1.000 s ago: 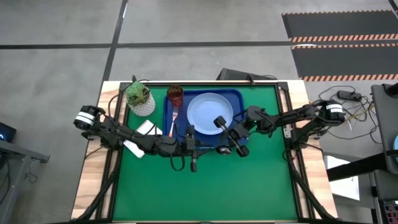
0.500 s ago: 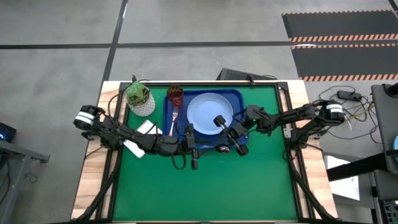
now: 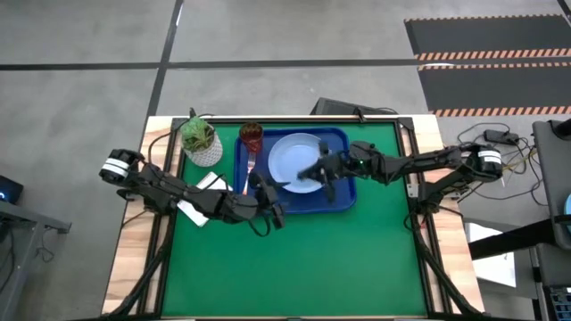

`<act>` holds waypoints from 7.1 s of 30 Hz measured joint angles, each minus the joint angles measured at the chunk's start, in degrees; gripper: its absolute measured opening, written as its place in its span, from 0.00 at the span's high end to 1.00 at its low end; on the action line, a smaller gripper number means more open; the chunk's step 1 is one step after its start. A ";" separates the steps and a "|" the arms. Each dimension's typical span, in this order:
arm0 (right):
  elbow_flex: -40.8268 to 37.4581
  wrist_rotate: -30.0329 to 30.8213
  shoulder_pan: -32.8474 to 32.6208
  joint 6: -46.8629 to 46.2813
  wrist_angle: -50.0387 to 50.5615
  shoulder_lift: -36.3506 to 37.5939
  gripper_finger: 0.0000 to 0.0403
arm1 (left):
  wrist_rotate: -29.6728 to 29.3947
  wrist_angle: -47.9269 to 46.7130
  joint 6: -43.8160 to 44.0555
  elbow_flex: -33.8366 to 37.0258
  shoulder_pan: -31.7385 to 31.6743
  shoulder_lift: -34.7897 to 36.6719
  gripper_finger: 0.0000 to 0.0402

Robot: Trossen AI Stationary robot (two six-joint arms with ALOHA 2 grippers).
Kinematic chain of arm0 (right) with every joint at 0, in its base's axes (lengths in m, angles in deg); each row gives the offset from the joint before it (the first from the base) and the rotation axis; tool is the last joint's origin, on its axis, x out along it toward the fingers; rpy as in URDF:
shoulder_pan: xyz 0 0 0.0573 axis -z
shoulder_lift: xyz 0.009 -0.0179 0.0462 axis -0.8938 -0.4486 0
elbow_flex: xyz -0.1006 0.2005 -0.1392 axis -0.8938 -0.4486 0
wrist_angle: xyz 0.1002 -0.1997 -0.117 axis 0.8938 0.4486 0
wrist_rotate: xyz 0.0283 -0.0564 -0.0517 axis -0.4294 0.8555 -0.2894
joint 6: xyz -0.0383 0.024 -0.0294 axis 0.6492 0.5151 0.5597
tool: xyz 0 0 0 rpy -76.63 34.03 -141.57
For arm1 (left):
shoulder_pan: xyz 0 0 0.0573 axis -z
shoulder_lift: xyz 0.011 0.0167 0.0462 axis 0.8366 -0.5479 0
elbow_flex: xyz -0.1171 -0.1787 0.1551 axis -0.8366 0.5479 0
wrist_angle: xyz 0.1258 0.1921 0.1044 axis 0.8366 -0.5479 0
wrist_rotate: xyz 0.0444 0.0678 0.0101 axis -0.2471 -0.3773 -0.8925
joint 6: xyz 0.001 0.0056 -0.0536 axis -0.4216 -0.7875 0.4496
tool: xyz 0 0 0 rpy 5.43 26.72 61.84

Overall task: Pick and place plate/cup/fork/spoon on tray
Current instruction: Put the blue spoon on the tray to the right of the orange fork, then adjust the utensils on the tray

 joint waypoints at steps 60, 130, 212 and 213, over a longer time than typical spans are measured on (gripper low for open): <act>-0.17 14.24 1.68 -14.20 -6.68 -5.45 0.98 | -13.42 17.11 2.00 -0.61 -0.64 -9.90 0.53; -0.40 20.63 -2.01 -17.81 -8.32 -5.02 0.67 | -27.32 9.94 8.18 -10.67 -1.46 -16.25 1.00; -1.36 24.90 1.75 -7.17 28.37 19.52 0.58 | -3.83 -25.82 75.76 8.11 -13.11 -5.32 0.76; -1.36 24.90 1.75 -7.13 28.44 19.52 0.58 | -3.72 -25.79 74.61 8.11 -13.08 -4.99 0.74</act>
